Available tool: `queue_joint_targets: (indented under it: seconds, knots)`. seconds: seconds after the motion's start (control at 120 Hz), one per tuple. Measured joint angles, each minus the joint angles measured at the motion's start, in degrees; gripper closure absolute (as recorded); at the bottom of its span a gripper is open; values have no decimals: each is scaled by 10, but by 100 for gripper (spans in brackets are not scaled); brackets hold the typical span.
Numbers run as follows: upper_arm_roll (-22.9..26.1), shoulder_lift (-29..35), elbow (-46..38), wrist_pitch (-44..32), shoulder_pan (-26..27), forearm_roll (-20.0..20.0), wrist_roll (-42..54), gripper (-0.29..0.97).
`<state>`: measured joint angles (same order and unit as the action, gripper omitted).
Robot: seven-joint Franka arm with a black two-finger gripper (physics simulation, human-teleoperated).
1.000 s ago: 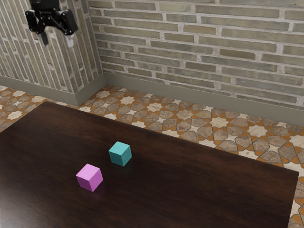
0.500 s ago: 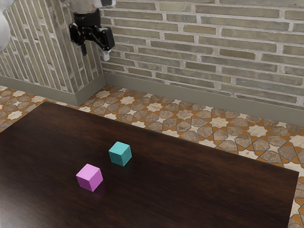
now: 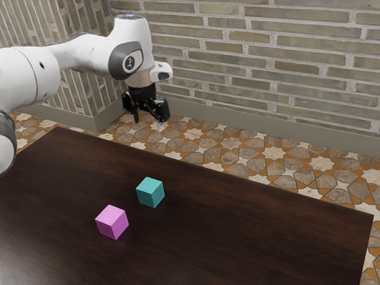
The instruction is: Pick up the blue block with one arm, and put the blue block on the pink block with one arm
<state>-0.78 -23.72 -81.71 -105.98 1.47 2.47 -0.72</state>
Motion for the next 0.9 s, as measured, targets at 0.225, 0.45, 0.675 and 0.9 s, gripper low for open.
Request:
queue_joint_targets:
  seconds: [0.225, 0.45, 0.675, 0.9]
  knots:
    - [-1, -45, -28, -101, -6, -1, 2, 0]
    - [-1, -15, -136, -214, -6, -11, 3, 0]
    - [0, 49, -275, -322, -5, -17, 5, 0]
    - [1, 56, -325, -437, 0, -17, 5, 0]
